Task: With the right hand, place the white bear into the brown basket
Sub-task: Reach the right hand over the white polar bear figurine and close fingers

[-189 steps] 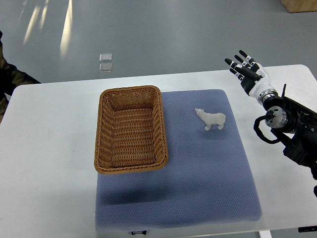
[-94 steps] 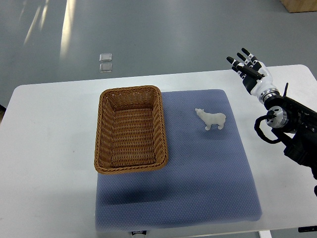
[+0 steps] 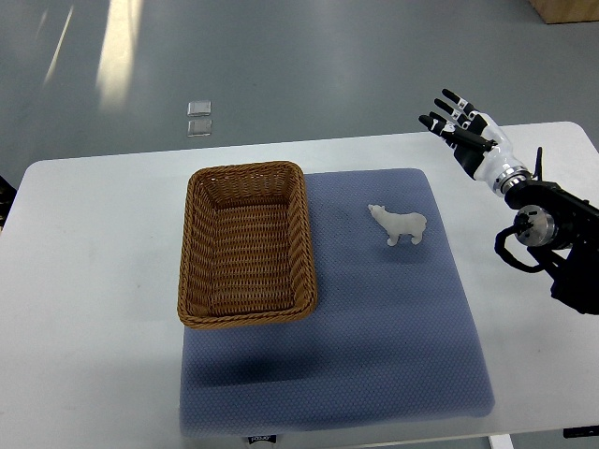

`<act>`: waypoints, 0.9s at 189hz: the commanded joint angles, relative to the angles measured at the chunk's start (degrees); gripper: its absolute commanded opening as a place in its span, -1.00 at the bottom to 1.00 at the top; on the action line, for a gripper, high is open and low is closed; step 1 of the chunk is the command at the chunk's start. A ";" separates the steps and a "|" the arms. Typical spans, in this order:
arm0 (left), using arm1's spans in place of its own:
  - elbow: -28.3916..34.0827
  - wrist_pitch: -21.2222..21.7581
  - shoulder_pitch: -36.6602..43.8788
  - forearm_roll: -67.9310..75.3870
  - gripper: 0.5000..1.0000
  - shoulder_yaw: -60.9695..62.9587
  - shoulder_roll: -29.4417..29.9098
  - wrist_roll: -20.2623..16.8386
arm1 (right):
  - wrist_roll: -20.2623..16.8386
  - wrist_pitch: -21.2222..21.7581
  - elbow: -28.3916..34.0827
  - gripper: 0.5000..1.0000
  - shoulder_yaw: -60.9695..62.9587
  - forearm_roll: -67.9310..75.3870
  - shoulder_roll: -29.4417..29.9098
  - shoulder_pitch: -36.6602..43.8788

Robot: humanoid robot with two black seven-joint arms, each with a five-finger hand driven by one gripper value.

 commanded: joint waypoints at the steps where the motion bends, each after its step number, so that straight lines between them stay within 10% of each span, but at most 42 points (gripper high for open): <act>1: -0.01 0.00 -0.03 -0.01 1.00 0.00 0.00 -0.02 | 0.43 3.65 0.13 0.69 -0.01 -7.47 -0.75 0.16; 66: -0.01 0.00 0.06 -0.01 1.00 0.00 0.00 -0.02 | 6.05 12.70 4.35 0.69 -0.27 -36.99 -8.04 0.42; 170: -0.09 0.00 0.06 -0.01 1.00 0.09 0.00 0.07 | 8.51 12.26 9.01 0.67 -6.08 -59.24 -12.18 1.22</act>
